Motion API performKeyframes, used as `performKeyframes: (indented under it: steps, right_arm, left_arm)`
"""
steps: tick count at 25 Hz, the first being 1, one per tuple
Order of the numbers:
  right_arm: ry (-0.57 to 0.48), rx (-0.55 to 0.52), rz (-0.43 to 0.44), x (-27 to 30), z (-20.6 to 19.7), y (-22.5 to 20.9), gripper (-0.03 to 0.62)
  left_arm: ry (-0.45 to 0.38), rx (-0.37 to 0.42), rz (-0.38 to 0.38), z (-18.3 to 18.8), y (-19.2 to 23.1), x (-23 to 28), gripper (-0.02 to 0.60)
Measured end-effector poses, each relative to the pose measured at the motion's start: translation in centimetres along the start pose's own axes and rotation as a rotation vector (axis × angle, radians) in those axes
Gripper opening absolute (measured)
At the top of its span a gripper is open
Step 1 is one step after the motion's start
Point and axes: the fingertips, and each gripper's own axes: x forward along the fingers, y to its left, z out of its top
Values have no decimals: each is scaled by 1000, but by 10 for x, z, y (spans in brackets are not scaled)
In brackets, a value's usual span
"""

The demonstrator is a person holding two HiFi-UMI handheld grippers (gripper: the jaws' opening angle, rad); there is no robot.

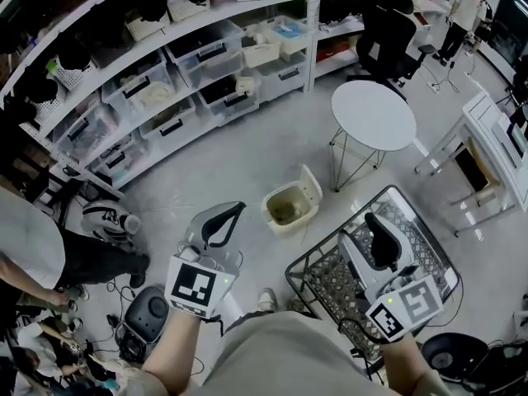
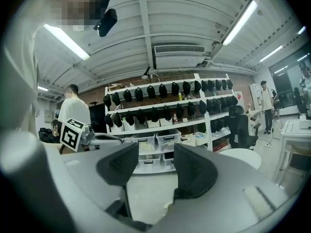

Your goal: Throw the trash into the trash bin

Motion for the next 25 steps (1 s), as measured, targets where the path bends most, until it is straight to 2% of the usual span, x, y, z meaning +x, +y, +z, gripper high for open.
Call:
performKeyframes:
  steps: [2,6,8,11,14,20,25]
  right_arm:
    - [8,-4,-6,1,-4,-1,229]
    - [0,-97,-59,-2,2,-11,229]
    - [-8,-103,-79,-5,4,-17,229]
    - [-13,-74,-127,-11,1,-31,229]
    - [-13,-34,-210,-22,-7,-54,230]
    - [-1,35,-387,-52,-30,-109,263]
    - [31,105,-544,-88,-68,-158,286]
  left_arm:
    - [0,4,-8,1,-3,2,2]
    - [6,17,-32,2,-10,8,2]
    - [15,17,-46,1,-13,12,2]
    - [23,99,-82,1,-18,21,2]
    - [17,152,-130,4,-26,34,2]
    - [14,171,-226,7,-56,72,2]
    - [62,165,-353,-8,-100,112,2]
